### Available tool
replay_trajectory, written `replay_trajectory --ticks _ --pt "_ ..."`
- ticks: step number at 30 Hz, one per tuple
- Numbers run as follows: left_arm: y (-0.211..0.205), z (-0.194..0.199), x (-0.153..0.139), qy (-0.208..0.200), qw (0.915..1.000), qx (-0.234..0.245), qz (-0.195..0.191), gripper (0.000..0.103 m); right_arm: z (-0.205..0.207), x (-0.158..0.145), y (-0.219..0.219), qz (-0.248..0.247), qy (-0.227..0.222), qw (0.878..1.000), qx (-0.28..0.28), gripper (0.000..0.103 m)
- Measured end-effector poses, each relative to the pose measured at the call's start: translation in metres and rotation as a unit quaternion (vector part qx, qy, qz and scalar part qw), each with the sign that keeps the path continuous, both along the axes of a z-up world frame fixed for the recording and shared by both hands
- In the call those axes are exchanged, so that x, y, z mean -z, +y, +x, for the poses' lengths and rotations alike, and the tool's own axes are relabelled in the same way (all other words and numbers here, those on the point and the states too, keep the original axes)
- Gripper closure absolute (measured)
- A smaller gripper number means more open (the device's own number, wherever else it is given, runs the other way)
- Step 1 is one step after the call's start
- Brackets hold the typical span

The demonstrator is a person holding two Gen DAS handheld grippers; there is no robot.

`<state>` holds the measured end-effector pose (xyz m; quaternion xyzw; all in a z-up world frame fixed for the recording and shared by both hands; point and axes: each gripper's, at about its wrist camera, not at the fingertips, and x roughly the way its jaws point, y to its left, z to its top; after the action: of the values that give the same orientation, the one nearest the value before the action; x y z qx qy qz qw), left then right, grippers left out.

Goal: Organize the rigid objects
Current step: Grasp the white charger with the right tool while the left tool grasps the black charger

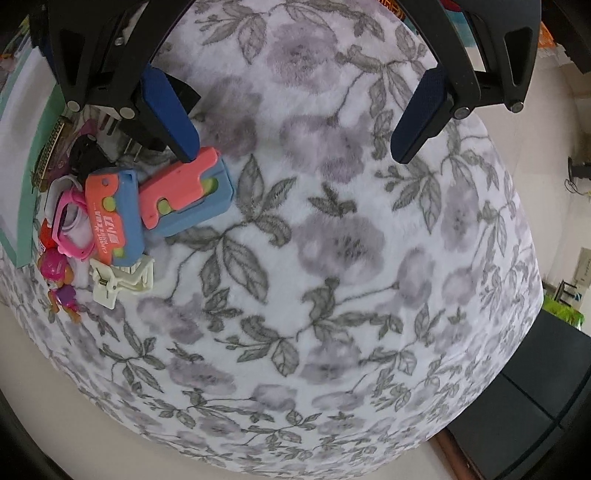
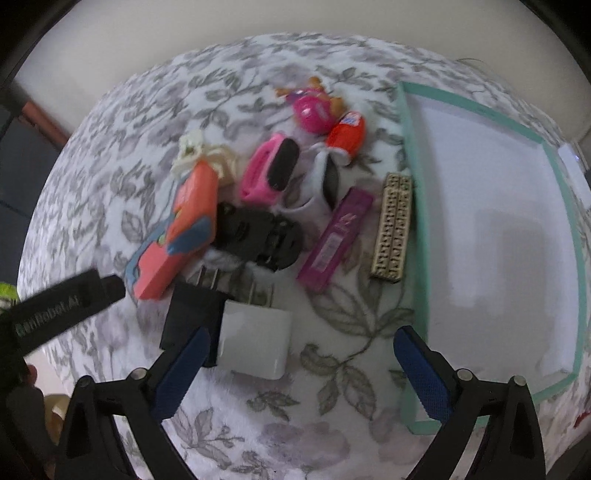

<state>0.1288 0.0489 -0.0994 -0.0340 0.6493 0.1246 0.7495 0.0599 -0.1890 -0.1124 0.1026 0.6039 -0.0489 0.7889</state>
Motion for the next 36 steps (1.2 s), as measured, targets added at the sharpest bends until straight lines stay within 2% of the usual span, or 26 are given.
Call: replay_trajectory --ticks 7,17,20,23,25,27,29,32,36 --pt "0.001 -0.002 -0.002 -0.009 0.9999 -0.001 0.008 0.000 0.004 0.013 0.007 0.012 0.002 1.000 0.002 0.005" --pt "-0.012 -0.005 -0.006 -0.011 0.9997 0.021 0.007 0.000 -0.001 0.016 0.010 -0.005 0.011 1.000 -0.005 0.010" --pt "-0.016 -0.006 -0.007 -0.012 0.9995 0.029 0.007 0.000 -0.002 0.014 0.020 -0.018 0.005 1.000 -0.018 0.016" --pt "-0.016 -0.007 -0.007 -0.012 0.9994 0.033 0.002 0.000 -0.002 0.018 0.030 -0.028 0.004 0.999 -0.032 0.028" --pt "-0.018 -0.008 -0.008 -0.012 0.9993 0.036 -0.002 0.000 -0.001 0.022 0.038 -0.024 0.004 0.999 -0.039 0.042" --pt "-0.022 -0.009 -0.008 -0.011 0.9990 0.042 -0.006 0.000 -0.002 0.025 0.045 -0.024 0.002 0.999 -0.045 0.046" --pt "-0.026 -0.009 -0.008 -0.010 0.9985 0.053 -0.010 0.000 -0.003 0.024 0.049 -0.020 -0.001 0.999 -0.047 0.056" --pt "-0.033 -0.011 -0.007 -0.005 0.9974 0.068 -0.024 0.000 -0.003 0.024 0.053 -0.013 -0.001 0.999 -0.045 0.057" --pt "-0.040 -0.013 -0.003 0.006 0.9957 0.084 -0.039 0.000 -0.010 0.016 0.028 0.000 0.007 0.999 -0.037 0.057"
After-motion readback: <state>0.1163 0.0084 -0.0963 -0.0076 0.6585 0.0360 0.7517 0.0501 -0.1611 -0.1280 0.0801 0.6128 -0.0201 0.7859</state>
